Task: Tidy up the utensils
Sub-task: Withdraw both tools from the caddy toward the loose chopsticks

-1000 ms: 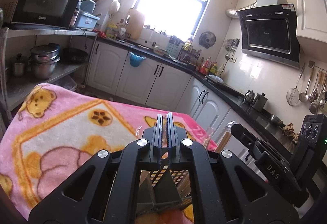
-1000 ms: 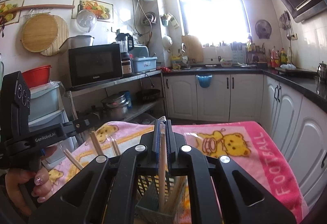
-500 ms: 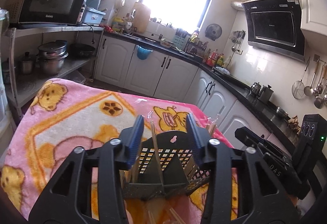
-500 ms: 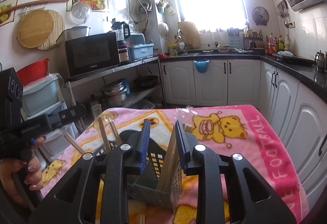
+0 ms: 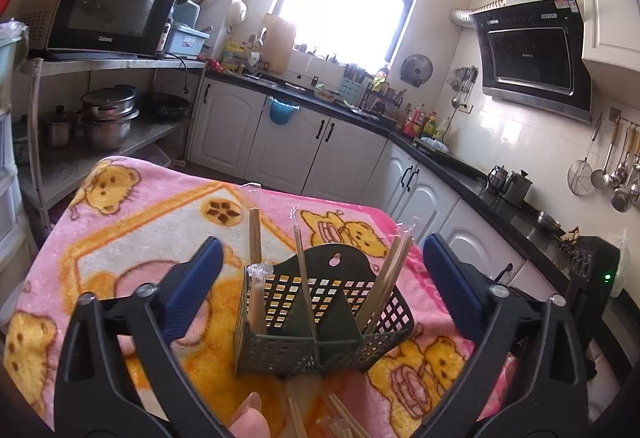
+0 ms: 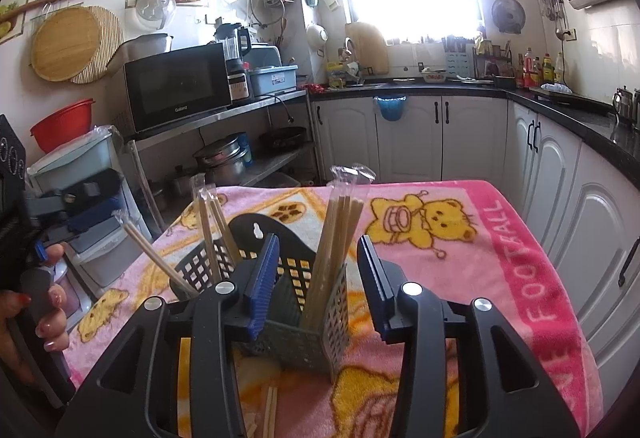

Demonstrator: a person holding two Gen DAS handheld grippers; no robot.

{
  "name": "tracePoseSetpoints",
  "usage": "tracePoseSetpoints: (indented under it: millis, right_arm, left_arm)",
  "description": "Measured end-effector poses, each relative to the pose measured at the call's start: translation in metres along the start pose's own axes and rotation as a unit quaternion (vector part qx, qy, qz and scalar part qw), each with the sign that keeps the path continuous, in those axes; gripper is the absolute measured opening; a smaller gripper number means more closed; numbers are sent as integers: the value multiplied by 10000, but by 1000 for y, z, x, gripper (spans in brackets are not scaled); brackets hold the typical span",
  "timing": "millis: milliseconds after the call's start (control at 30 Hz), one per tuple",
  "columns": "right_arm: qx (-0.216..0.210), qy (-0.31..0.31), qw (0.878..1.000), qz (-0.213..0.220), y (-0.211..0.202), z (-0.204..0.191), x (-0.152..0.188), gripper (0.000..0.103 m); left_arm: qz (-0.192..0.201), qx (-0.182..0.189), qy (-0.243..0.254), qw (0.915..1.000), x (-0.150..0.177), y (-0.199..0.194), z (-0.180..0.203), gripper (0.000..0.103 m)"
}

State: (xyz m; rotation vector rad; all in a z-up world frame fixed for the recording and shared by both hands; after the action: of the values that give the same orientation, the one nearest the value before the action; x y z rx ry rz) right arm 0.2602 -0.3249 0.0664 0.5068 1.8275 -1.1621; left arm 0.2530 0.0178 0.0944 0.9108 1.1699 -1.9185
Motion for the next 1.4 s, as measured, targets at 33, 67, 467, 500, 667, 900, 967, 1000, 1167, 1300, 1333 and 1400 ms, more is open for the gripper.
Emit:
tracePoseSetpoints:
  millis: [33, 67, 467, 500, 667, 900, 967, 1000, 1167, 1300, 1333, 1400]
  right_arm:
    - [-2, -9, 10000, -15, -1, 0, 2, 44]
    - [-3, -24, 10000, -27, -2, 0, 4, 45]
    - [-53, -166, 9998, -120, -18, -4, 24, 54]
    - [-58, -188, 9997, -141, -19, -5, 26, 55]
    - [-75, -282, 9993, -229, -22, -10, 32, 55]
    - [-92, -355, 9987, -352, -25, -14, 43, 55]
    - [-101, -373, 9985, -390, -25, -15, 47, 55]
    - [-110, -390, 9983, -421, -25, -16, 49, 55]
    - [-122, -452, 9975, -520, -26, -18, 56, 55]
    - [-137, -536, 9966, -609, -26, -21, 63, 55]
    - [-141, -562, 9963, -636, -26, -22, 65, 55]
    - [-160, -627, 9954, -711, -24, -23, 69, 55]
  left_arm:
    - [25, -29, 21, 10000, 2, -3, 0, 92]
    - [43, -66, 37, 10000, 3, -5, 1, 92]
    - [73, -245, 206, 9995, 23, -26, 7, 92]
    - [53, -247, 218, 9994, 25, -27, 7, 92]
    - [-90, -338, 281, 9990, 40, -27, 4, 92]
    - [-220, -438, 305, 9983, 57, -30, -1, 92]
    - [-270, -452, 291, 9982, 62, -30, -3, 92]
    - [-292, -459, 295, 9981, 64, -29, -3, 92]
    - [-394, -495, 301, 9975, 72, -27, -5, 92]
    - [-491, -507, 341, 9969, 81, -25, -5, 92]
    - [-516, -513, 353, 9967, 84, -24, -4, 92]
    - [-611, -494, 377, 9962, 90, -21, -3, 92]
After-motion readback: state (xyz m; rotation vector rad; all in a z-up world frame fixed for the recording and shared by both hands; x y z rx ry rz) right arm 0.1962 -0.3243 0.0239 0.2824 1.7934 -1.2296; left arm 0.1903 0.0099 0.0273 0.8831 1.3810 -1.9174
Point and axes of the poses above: each gripper's, at about its wrist camera, not at the fingertips, and y roughly the way its jaws point, z to its right, x to its underside, the point moved 5 cm from there along y, roughly the way its jaws point, and after that the axes turned 8 degrees about -z, right-handed, at the moved point
